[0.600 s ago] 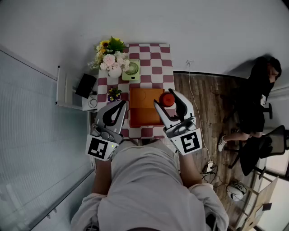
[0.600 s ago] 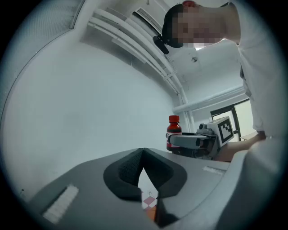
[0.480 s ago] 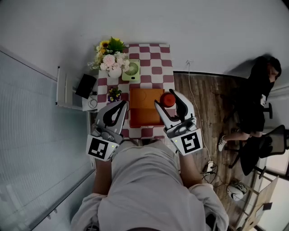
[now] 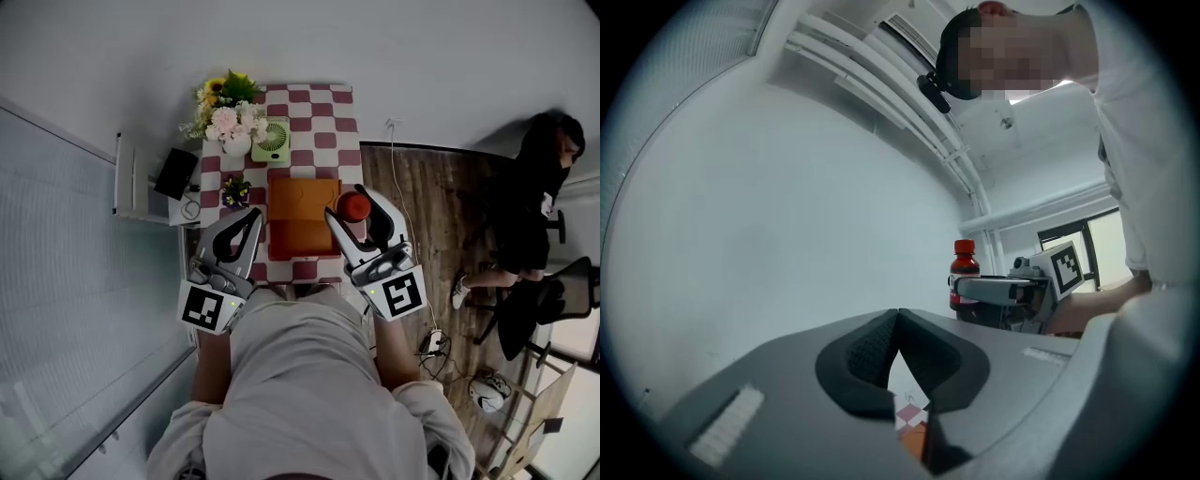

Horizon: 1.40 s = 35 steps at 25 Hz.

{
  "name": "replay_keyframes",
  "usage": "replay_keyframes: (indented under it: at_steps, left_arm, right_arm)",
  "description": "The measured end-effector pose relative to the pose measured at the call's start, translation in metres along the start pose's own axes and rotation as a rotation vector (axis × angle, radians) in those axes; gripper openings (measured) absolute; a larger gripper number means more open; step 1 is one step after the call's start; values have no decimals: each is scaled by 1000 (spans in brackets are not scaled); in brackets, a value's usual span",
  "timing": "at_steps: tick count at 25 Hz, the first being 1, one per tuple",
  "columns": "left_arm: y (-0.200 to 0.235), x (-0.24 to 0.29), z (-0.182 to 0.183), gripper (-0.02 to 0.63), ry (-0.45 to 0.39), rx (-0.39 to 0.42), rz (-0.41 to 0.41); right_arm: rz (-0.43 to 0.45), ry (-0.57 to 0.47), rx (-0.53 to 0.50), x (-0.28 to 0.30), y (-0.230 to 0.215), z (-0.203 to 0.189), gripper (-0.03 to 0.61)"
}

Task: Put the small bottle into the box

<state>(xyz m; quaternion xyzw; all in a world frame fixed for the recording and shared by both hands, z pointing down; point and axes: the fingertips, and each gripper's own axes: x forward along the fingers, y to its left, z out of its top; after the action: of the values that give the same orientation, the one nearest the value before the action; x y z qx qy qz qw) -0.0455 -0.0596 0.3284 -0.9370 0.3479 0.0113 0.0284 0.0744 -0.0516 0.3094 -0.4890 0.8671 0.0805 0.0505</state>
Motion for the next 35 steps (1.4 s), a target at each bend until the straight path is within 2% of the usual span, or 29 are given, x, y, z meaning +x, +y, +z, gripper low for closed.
replay_keyframes:
  at_steps: [4,7,13,17,20,22,24,26,27,30,32,35]
  left_arm:
    - [-2,-8,-16,2,39,-11,5]
    - [-7,-18,-43,2,91,-17,-3]
    - [-20,-51,-101,2,184,-103,36]
    - [-29,-70,-129,1,234,-136,63]
    - [-31,-81,-141,1,254,-166,98]
    - [-30,-87,-144,0,259,-177,124]
    - [-29,-92,-144,1,260,-178,143]
    - [-27,-96,-143,1,262,-184,158]
    - [-25,-98,-143,1,262,-185,163]
    - [-18,-95,-138,0,237,-168,154]
    - [-15,-86,-125,0,190,-149,137]
    - [-11,-65,-96,0,95,-119,105]
  right_arm:
    - [33,33,25,-7,-1,-12,223]
    - [61,101,32,-20,-4,-42,222]
    - [82,396,68,-53,-13,-162,222]
    - [133,607,71,-66,-11,-242,222]
    - [210,723,1,-67,-1,-283,222]
    - [267,758,-30,-64,8,-300,222]
    - [282,702,67,-54,12,-294,222]
    - [262,571,166,-40,7,-260,222]
    - [251,493,177,-31,3,-235,222]
    - [218,248,148,0,-11,-146,222]
    - [207,106,126,13,-18,-90,222]
    - [233,-49,43,20,-16,-24,222]
